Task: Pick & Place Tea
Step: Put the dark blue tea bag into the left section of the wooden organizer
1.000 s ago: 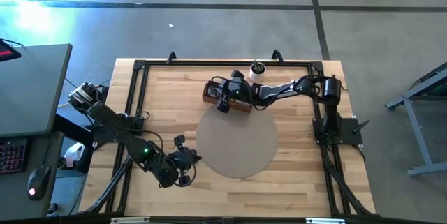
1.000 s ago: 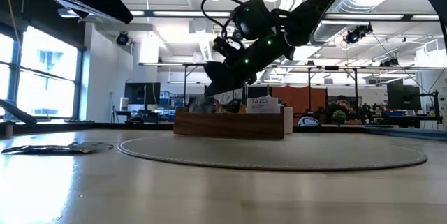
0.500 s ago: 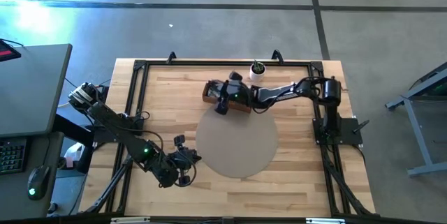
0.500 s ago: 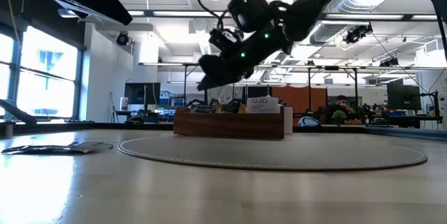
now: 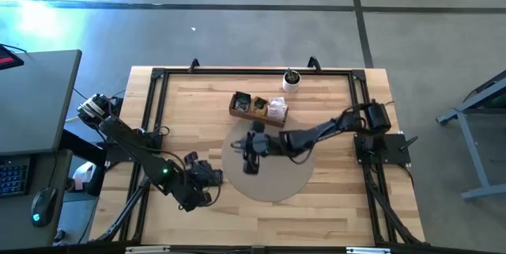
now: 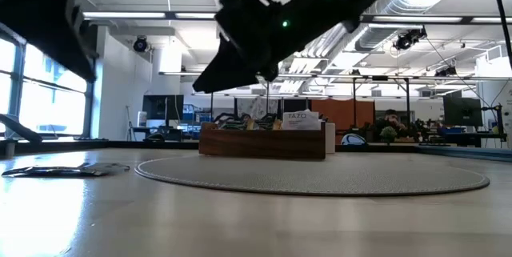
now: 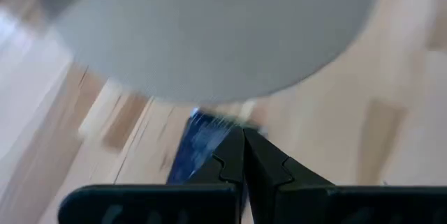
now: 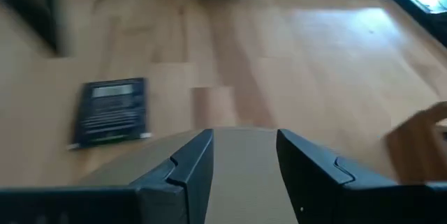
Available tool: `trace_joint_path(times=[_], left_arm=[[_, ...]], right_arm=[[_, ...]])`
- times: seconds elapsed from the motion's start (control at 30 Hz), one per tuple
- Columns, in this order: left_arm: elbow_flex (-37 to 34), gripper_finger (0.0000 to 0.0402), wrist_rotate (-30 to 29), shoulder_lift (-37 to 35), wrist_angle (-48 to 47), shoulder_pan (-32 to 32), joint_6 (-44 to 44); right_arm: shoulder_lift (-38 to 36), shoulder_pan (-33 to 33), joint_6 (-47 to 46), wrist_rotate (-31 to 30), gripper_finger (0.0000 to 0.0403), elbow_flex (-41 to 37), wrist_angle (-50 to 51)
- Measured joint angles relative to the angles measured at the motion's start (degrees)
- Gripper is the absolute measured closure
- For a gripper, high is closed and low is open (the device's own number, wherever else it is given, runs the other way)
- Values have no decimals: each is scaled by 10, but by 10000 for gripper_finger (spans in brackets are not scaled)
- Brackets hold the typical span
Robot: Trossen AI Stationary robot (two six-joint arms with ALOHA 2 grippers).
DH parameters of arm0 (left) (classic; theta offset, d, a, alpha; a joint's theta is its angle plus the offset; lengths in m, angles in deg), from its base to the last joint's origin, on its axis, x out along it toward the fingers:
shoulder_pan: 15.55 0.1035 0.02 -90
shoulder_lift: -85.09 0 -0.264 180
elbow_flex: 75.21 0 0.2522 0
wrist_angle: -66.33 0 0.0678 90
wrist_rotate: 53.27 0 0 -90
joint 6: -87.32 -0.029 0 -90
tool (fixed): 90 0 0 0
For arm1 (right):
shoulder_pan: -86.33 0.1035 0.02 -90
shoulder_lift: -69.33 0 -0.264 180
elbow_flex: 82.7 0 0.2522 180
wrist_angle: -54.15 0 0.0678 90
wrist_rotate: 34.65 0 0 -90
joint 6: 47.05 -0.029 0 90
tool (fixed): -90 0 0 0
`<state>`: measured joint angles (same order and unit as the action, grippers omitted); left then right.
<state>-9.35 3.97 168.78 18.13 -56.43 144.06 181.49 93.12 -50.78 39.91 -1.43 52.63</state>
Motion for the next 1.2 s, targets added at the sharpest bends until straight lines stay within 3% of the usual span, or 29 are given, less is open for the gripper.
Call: trace_joint_path(times=[0.13,0.33,0.53,0.63,0.97,1.2], left_arm=[[0,401,10,25,-49,0,47],[0,401,106,59,-40,3,10],[0,401,134,84,-45,15,7],[0,401,177,84,-42,33,0],[0,398,265,84,-36,121,-170],[11,332,282,85,-32,157,-252]], right_arm=[[0,37,-17,-5,249,0,1],[0,64,-7,-7,249,0,1],[0,63,-8,-7,249,0,1],[0,63,-8,-7,249,0,2],[0,64,-8,-4,249,-1,42],[0,63,-8,-3,249,-1,72]])
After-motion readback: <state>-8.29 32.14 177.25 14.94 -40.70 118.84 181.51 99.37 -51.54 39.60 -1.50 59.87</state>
